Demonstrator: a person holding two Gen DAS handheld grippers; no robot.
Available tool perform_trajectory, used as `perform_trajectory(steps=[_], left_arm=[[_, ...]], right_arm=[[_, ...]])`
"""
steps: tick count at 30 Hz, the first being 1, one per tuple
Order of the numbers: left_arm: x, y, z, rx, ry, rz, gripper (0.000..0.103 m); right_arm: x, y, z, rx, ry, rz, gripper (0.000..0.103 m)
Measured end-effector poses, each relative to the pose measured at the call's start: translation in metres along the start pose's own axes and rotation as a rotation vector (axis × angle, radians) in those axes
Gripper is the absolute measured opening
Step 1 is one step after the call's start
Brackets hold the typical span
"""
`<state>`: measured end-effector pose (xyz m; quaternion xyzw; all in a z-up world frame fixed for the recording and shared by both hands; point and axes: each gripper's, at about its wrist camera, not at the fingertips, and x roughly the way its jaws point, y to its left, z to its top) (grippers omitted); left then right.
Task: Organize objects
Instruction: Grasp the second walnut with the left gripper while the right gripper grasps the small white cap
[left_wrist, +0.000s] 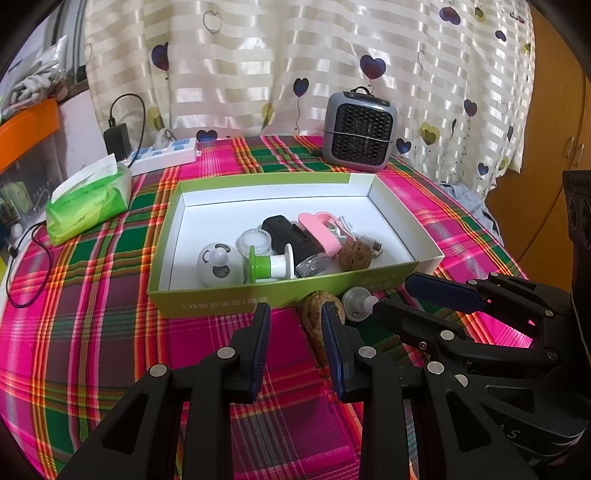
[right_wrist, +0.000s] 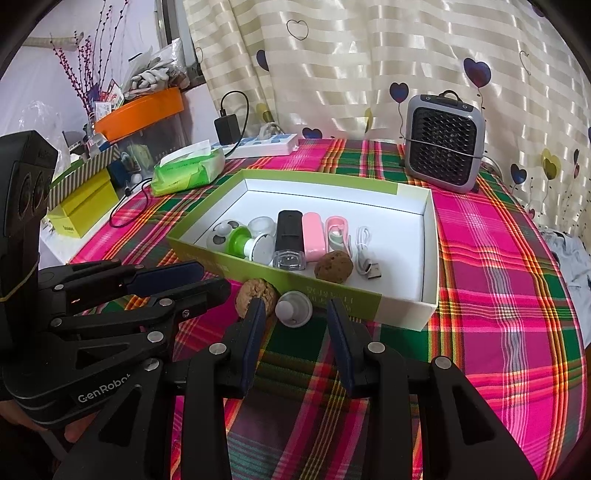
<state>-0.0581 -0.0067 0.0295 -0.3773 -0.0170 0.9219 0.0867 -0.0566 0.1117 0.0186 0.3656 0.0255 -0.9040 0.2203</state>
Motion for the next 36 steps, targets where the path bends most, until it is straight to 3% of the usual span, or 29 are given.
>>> perform_trajectory(steps=[26,32,36], left_arm=[[0.005,0.006,-0.002,-0.026,0.019,-0.046,0.027],[0.006,0.006,-0.002,-0.026,0.019,-0.062,0.027],[0.007,0.005,-0.002,-0.023,0.021,-0.072,0.027]], right_arm=[[0.028,-0.013,0.001,0.070,0.098,0.064,0.036],[0.032,-0.014,0.002,0.081,0.115,0.087,0.025],[0.033,-0.015,0.002,0.087,0.116,0.101,0.023]])
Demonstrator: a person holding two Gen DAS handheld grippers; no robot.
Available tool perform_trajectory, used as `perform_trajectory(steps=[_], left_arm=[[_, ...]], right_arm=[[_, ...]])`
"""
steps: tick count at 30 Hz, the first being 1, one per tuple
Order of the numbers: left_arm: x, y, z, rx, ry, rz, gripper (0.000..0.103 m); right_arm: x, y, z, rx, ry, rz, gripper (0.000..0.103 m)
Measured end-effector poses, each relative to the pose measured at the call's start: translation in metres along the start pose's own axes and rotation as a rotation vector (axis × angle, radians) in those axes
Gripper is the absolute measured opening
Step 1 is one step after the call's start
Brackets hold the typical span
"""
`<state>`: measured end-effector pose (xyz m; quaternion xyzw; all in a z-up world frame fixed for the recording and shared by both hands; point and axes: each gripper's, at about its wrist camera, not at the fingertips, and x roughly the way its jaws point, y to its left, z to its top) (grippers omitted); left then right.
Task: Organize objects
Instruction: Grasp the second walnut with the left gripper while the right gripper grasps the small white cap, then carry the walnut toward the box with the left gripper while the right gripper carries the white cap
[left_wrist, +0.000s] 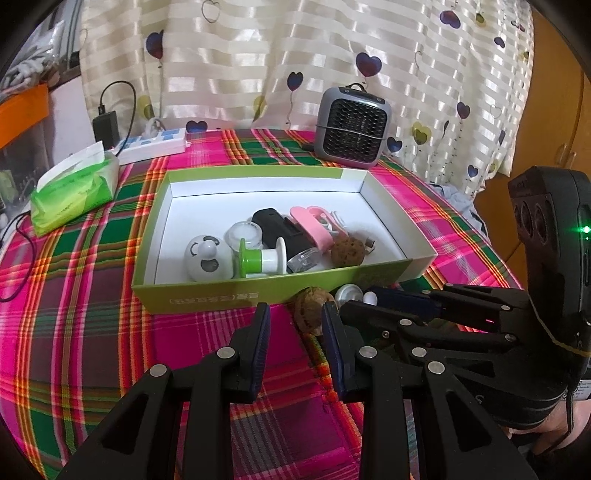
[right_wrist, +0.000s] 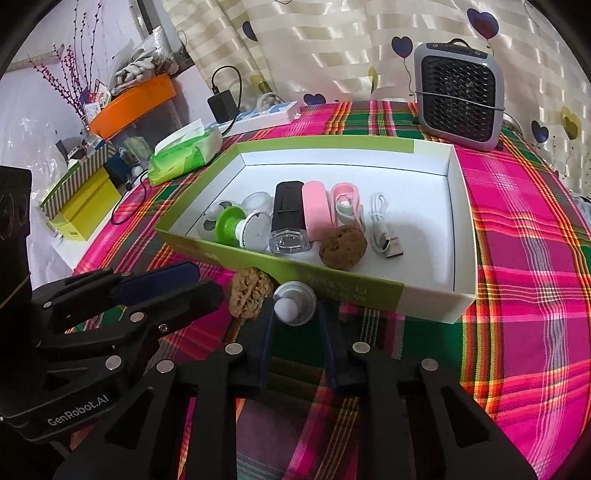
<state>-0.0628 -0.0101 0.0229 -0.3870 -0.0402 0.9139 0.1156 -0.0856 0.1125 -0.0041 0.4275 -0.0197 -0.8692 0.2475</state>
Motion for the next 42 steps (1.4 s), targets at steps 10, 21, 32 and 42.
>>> perform_trajectory(steps=[10,21,32,42], left_arm=[[0.007,-0.003,0.000,0.003,0.015,-0.033,0.033],[0.022,-0.009,0.001,0.008,0.053,-0.016,0.033],[0.030,-0.014,0.004,0.012,0.070,-0.023,0.028],[0.024,-0.013,0.001,0.002,0.049,-0.027,0.028]], right_arm=[[-0.010,-0.006,-0.004,0.009,-0.020,-0.022,0.023],[-0.016,-0.009,-0.008,0.008,-0.026,-0.026,0.023],[-0.019,-0.011,-0.009,0.012,-0.033,-0.037,0.023],[-0.022,-0.010,-0.011,0.009,-0.042,-0.044,0.023]])
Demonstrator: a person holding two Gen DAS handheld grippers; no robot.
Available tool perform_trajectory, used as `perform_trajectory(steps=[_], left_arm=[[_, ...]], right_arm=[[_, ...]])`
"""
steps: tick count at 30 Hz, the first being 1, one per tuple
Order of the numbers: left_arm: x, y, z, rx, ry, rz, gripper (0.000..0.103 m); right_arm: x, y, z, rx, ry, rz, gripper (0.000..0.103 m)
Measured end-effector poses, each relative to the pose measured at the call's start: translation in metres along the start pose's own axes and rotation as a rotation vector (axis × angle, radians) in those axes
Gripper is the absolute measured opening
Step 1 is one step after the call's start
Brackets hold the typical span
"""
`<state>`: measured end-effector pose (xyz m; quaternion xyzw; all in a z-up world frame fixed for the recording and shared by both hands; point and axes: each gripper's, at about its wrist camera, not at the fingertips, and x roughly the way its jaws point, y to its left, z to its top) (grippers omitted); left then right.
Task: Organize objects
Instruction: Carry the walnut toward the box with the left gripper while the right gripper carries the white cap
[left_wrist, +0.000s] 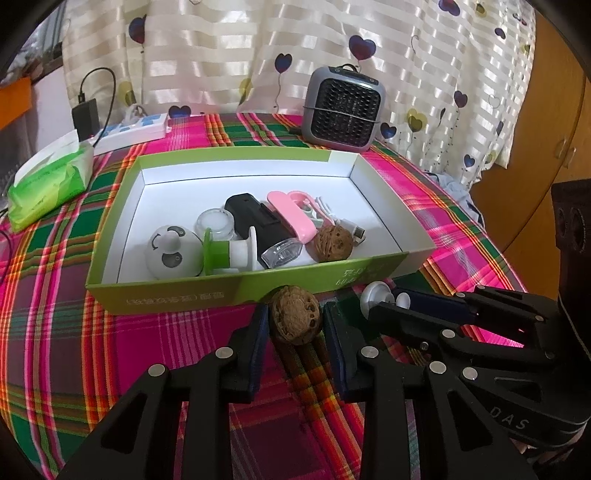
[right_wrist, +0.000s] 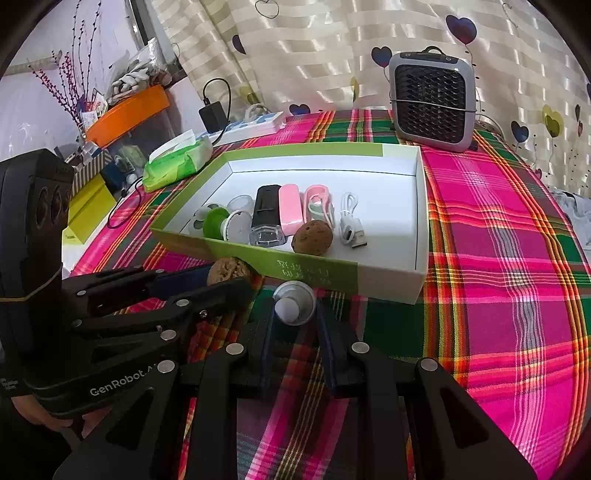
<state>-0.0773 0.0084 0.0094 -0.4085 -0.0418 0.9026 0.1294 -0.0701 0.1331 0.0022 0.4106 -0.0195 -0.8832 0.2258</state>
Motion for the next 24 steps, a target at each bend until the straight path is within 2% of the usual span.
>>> perform_trajectory(steps=[10,24], left_arm=[[-0.013,-0.005,-0.004,0.010,-0.015,0.010,0.028],[-0.032,-0.011,-0.002,0.031,-0.056,0.061,0.028]], right_arm=[[-0.011,0.005,-0.003,-0.013,-0.023,-0.010,0.023],[-0.026,0.017,0.002,-0.052,-0.062,-0.009,0.023]])
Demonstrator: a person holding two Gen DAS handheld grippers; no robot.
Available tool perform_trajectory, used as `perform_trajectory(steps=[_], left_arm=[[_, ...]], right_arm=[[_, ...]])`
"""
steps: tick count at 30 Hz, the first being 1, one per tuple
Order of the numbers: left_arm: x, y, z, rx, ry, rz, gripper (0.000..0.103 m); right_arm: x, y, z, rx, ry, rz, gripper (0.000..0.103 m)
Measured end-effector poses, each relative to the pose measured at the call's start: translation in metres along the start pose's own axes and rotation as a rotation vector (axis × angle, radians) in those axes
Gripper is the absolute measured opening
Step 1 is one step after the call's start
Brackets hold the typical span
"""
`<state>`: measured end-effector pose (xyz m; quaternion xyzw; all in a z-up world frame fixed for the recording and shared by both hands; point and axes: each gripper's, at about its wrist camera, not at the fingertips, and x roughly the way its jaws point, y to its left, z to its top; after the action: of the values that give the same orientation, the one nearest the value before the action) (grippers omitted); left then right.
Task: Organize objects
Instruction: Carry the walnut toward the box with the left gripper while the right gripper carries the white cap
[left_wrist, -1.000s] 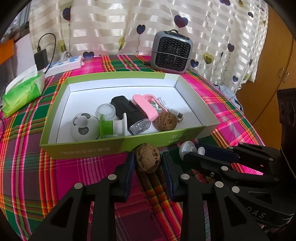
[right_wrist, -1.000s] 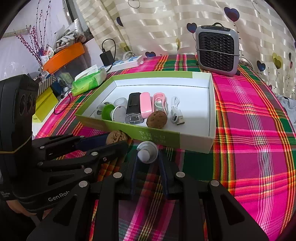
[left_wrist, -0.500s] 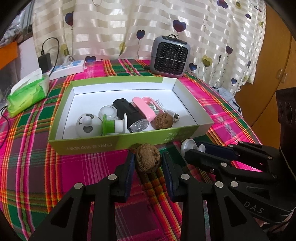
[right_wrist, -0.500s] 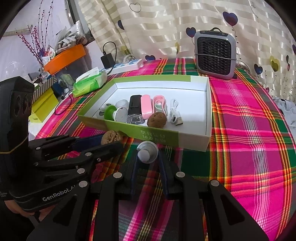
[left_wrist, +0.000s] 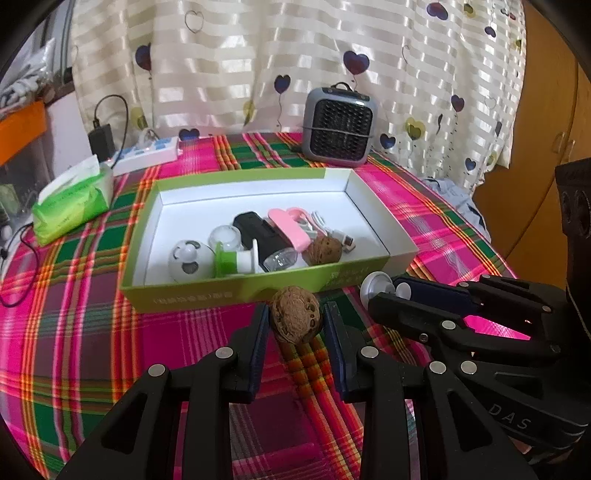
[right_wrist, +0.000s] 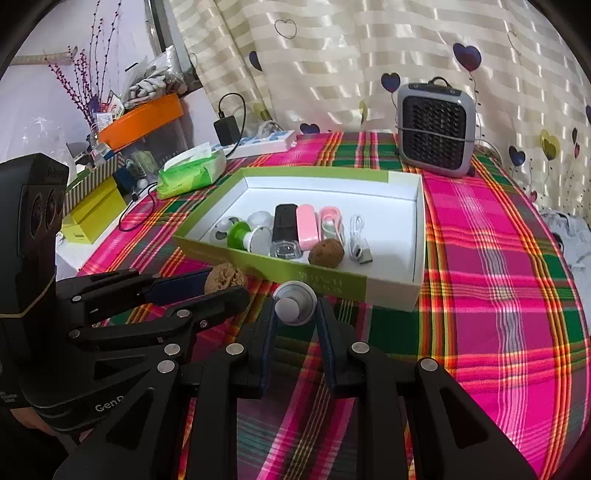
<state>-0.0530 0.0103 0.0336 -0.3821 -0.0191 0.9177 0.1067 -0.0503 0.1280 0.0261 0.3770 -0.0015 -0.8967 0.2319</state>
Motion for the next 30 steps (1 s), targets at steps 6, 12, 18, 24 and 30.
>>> perform_trajectory(steps=[6,12,18,24,30], left_arm=[[-0.007,0.001,0.003,-0.003,-0.016,0.013,0.028],[-0.010,0.002,0.005,-0.005,-0.025,0.020,0.028],[-0.012,0.003,0.008,-0.006,-0.030,0.024,0.028],[-0.012,0.005,0.013,-0.008,-0.033,0.028,0.028],[-0.013,0.008,0.017,-0.009,-0.040,0.030,0.028]], right_arm=[[-0.005,0.005,0.006,-0.021,-0.018,0.001,0.023],[-0.008,0.008,0.010,-0.037,-0.029,0.002,0.023],[-0.009,0.011,0.013,-0.052,-0.040,0.001,0.023],[-0.009,0.011,0.018,-0.064,-0.046,0.002,0.023],[-0.007,0.012,0.024,-0.074,-0.050,0.006,0.023]])
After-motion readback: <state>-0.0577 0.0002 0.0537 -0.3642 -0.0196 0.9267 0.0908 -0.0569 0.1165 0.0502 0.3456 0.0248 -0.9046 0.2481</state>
